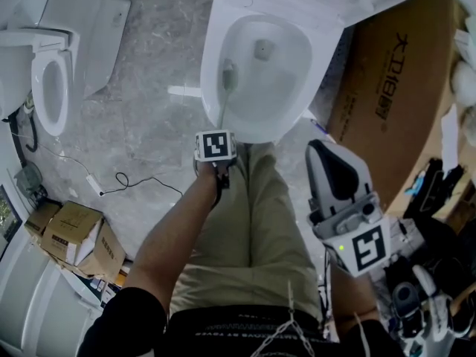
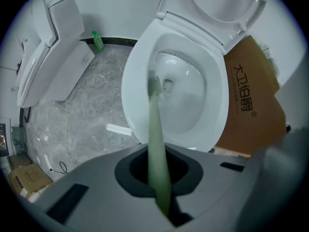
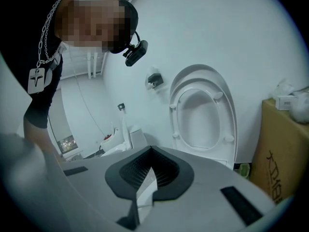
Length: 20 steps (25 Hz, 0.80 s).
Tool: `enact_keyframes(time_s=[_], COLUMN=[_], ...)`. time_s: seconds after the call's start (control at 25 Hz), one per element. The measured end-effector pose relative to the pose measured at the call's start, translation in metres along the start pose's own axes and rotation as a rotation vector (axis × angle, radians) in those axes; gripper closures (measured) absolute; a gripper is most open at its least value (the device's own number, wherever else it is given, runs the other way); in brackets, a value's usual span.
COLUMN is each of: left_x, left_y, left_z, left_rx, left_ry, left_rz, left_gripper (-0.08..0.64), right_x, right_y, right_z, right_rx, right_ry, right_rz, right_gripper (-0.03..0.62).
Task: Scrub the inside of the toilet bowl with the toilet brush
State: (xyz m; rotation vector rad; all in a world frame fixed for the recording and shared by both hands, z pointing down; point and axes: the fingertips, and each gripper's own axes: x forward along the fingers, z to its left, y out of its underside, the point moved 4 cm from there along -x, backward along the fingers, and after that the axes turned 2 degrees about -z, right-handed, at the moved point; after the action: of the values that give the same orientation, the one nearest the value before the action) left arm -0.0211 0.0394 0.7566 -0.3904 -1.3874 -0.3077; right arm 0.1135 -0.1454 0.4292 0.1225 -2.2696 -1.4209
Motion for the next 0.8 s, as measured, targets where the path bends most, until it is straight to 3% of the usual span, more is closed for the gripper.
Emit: enact_keyframes(time_s=[0.2,0.32,0.4,0.68,0.8], left_x=[0.004,0.008,0.011,0.011,0.011], left_y=[-0.026,-0.023,-0.03,-0.076,-0.091], left_z=[0.005,-0.014,-0.019,-0.007,-0.012], left_rx=[-0.01,-0.075,-0.088,-0.041,-0.014], left_ry=[-0.008,0.097,0.126,0.042,0.04], left_rz=[-0.048,0.018,0.029,-0.032,-0.039], left_gripper=[0.558,0.558,0.558,0.558,0.558], right_x=[-0.001,0.0,0.0,-0.004,-0.006], right_y=[0.002,0.002,0.003,0.005,0.006], right_z=[-0.003,-0.005,-0.008,-0.018,-0.022], right_rx=[0.014,0.018,0.021,0.032,0.035], right_ry=[0.0,-0.005,-0.003,0.014,0.022], right_rz=[0.003,0.003,0.003,0.01,0.013], right_gripper=[0.588,0.588,0.588,0.588,0.588])
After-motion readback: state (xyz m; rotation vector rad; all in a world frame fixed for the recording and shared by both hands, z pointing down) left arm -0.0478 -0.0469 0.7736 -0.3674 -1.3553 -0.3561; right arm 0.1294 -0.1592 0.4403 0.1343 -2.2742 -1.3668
